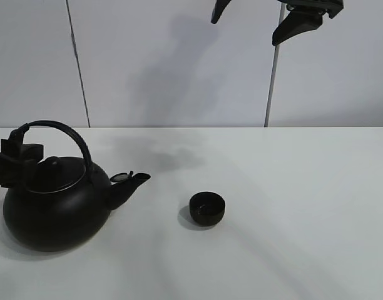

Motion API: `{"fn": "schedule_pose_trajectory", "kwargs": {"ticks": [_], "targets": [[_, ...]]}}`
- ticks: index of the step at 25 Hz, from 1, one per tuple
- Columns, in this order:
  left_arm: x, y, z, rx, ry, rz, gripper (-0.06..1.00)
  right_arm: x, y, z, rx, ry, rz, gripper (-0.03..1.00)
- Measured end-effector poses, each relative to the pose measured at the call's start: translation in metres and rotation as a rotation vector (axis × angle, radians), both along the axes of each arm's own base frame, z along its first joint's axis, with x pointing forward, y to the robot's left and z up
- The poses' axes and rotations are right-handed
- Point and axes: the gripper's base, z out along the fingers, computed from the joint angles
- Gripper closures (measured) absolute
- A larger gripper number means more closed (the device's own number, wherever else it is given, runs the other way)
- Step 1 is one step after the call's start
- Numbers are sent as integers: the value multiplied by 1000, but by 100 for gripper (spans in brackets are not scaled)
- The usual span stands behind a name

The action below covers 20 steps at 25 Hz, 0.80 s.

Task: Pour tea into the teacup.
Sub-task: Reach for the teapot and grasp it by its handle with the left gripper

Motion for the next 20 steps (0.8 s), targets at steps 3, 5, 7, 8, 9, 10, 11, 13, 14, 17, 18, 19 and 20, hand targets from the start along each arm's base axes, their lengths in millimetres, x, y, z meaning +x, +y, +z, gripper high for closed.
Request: {"fn": "schedule_pose_trajectory", "kwargs": {"ticks": [3,5,7,8,9,10,11,13,14,17,18,19,20], "targets": [[2,-1,1,1,-5,-5,49,0,0,0,0,0,0,31],[2,-2,1,4,-7,-23,56,0,0,0,0,0,0,31],[2,-4,1,7,-9,-46,65,0,0,0,0,0,0,31],[2,-5,1,8,-9,-53,68,0,0,0,0,-1,0,31],[2,-6,1,10,-10,-63,72,0,0,0,0,-1,0,31],[2,-7,1,11,-11,-73,76,0,0,0,0,-1,0,31],[2,-7,1,13,-12,-77,81,0,0,0,0,-1,0,31],[2,-6,1,24,-11,-72,84,0,0,0,0,-1,0,31],[3,-6,1,27,-10,-72,84,0,0,0,0,-1,0,31],[6,-8,2,35,-12,-85,84,0,0,0,0,-1,0,31],[7,-8,2,37,-14,-87,84,0,0,0,0,-1,0,31],[9,-9,3,37,-14,-92,84,0,0,0,0,-1,0,31],[10,-9,3,39,-13,-96,84,0,0,0,0,-1,0,31]]}}
